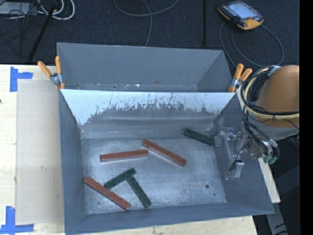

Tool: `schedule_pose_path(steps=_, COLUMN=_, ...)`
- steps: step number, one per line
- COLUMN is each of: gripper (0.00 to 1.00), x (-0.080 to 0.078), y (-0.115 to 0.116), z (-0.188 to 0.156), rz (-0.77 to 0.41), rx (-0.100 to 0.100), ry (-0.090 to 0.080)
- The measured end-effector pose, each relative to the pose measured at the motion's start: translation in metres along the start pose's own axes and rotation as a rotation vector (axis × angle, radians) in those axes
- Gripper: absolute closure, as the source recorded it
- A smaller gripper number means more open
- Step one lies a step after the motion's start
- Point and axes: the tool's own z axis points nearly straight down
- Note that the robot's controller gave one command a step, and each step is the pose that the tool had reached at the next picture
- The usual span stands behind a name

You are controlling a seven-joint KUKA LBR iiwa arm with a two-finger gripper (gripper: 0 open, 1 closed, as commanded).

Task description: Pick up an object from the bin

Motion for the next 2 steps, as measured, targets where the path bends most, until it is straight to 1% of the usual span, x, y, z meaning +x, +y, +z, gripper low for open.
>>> schedule_pose_path(steps=1, gripper=0.0, x=0.0, y=0.0, z=0.0, rz=0.0, rx=0.0, ry=0.0)
schedule_pose_path(steps=2, gripper=0.0, x=0.0, y=0.045, z=0.022, rz=0.034, rx=0.001, ry=-0.002)
